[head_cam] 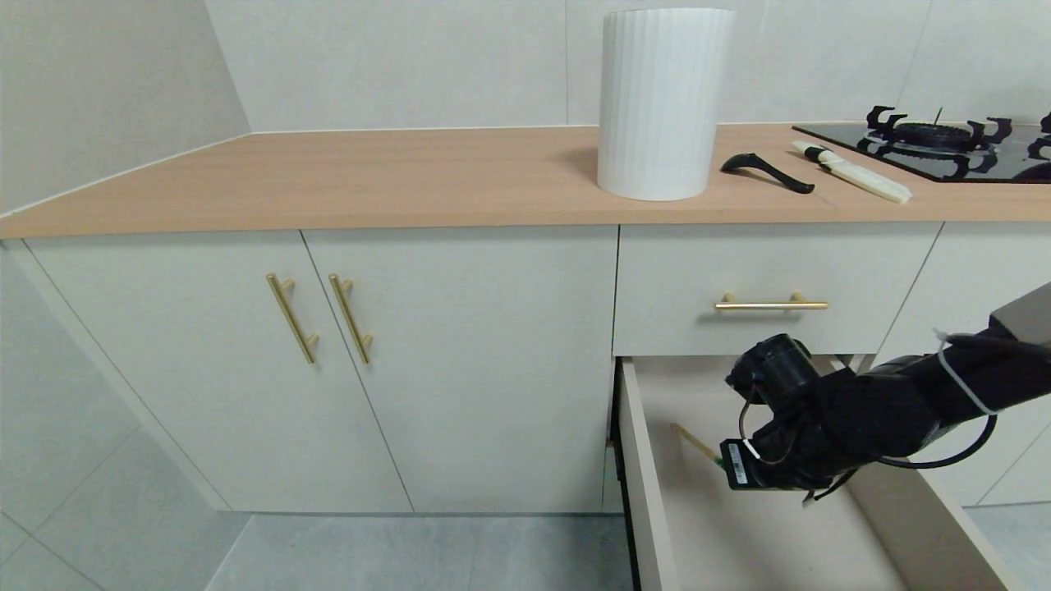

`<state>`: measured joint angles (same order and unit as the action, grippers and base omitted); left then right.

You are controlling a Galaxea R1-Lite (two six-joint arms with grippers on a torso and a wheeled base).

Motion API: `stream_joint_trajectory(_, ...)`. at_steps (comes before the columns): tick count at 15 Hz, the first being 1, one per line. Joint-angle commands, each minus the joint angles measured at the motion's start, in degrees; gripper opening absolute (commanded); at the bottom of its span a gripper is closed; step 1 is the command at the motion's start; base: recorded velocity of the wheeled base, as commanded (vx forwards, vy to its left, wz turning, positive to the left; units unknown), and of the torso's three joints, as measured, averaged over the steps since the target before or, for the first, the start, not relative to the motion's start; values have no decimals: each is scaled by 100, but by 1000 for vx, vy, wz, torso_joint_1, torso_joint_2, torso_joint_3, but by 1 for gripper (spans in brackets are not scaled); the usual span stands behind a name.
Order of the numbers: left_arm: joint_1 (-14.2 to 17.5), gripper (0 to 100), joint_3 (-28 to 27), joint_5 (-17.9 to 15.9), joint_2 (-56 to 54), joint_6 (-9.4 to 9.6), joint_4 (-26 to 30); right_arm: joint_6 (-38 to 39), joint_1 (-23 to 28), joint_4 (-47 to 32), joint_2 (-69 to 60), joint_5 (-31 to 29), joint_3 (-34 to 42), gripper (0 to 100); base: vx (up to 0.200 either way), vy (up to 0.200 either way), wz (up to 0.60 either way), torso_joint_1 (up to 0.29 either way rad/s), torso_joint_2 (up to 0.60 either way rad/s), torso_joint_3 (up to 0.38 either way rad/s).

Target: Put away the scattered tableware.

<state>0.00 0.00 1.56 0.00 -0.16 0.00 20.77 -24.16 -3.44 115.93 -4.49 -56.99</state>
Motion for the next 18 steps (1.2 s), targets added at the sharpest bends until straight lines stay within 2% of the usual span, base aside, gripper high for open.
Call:
stream_joint_trajectory(1,0,100,0,2,0,-2,0,15,-1,71,395,-26,-5,0,0,0,0,0,0,0)
stream_joint_trajectory(7,0,100,0,2,0,-2,0,15,-1,221,826,-26,-14,0,0,0,0,0,0,0)
stream_joint_trajectory(14,0,100,0,2,0,-2,0,15,-18,977,1749,-316,-14,0,0,0,0,0,0,0)
stream_joint_trajectory(18,0,100,0,2,0,-2,0,15,-45,1021,1889,-316,-31,0,0,0,0,0,0,0)
